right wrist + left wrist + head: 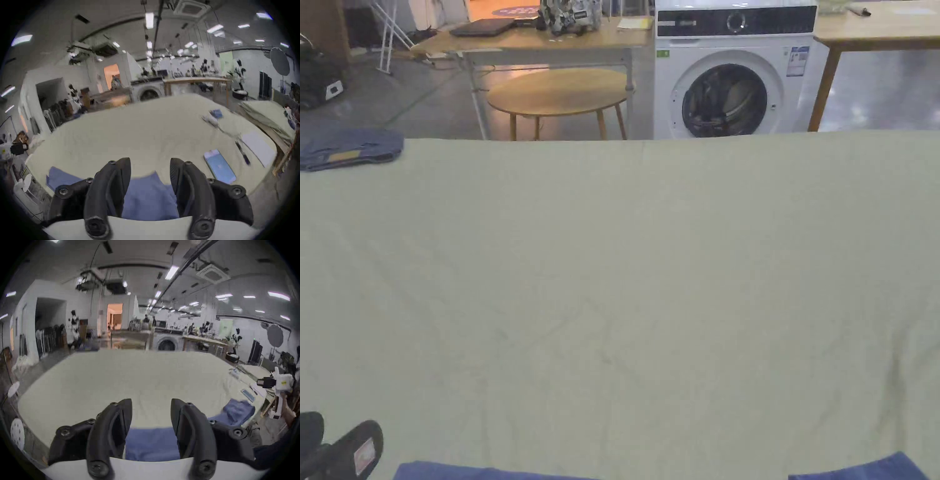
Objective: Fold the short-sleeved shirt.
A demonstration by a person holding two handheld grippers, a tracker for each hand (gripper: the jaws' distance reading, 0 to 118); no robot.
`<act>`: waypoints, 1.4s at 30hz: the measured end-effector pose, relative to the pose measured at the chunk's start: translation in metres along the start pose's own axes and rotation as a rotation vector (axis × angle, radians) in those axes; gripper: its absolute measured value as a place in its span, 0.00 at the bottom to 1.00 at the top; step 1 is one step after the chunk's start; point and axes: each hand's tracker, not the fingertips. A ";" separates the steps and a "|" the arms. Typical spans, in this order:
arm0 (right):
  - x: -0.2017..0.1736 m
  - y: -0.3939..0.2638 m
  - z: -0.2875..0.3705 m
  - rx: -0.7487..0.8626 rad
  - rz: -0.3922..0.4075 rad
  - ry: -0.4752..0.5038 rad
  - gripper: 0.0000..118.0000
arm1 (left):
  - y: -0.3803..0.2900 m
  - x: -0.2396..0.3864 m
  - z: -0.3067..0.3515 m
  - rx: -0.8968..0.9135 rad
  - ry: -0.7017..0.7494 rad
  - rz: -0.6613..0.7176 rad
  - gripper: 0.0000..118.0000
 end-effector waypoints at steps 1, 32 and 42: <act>-0.008 0.004 -0.004 0.011 0.018 0.015 0.00 | 0.004 0.008 -0.002 0.015 0.006 -0.008 0.00; -0.027 -0.028 -0.018 -0.156 -0.050 0.081 0.00 | -0.162 -0.151 -0.131 -0.381 -0.389 0.943 0.05; -0.024 -0.033 -0.024 -0.190 -0.096 0.094 0.00 | -0.091 -0.139 -0.078 -0.298 -0.244 0.758 0.04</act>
